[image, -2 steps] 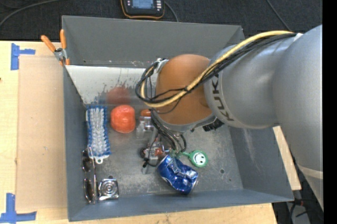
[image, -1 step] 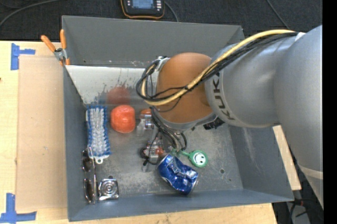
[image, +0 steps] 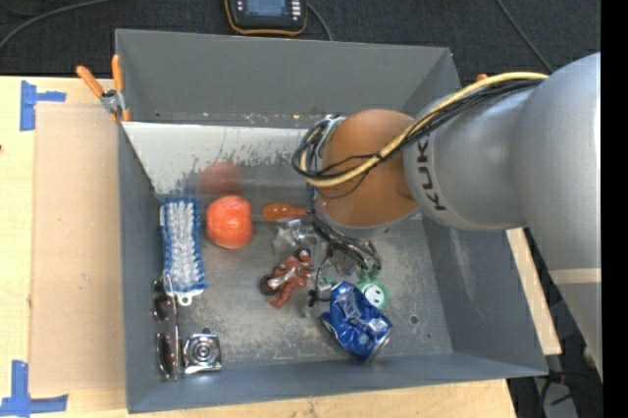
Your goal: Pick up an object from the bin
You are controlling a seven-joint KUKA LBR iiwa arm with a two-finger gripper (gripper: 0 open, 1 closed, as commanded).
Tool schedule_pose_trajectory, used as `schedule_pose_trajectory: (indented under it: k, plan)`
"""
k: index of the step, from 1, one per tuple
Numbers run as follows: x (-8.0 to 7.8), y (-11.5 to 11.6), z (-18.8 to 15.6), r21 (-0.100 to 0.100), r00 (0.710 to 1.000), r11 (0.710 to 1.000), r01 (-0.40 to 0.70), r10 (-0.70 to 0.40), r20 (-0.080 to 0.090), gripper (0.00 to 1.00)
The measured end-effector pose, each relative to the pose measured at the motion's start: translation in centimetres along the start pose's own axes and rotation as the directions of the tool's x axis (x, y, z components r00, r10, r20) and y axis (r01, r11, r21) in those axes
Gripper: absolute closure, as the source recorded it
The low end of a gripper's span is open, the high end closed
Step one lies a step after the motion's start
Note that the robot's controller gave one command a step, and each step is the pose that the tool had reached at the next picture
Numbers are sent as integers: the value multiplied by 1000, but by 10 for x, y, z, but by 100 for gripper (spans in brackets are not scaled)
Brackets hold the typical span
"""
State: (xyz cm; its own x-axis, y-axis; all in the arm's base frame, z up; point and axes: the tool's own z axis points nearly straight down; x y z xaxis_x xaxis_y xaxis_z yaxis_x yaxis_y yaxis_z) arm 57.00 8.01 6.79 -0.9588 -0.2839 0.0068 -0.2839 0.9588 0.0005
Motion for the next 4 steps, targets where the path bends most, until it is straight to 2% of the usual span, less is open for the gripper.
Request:
schedule_pose_trajectory:
  k: [1,2,3,4]
  plan:
    - [-10,7,-2,-1,983,983,183,-183,7,0]
    - [-4,3,-1,-3,999,999,38,-38,3,0]
    - [-10,7,-2,-2,986,986,169,-169,8,0]
    - [-4,3,-1,-4,999,999,45,-45,3,100]
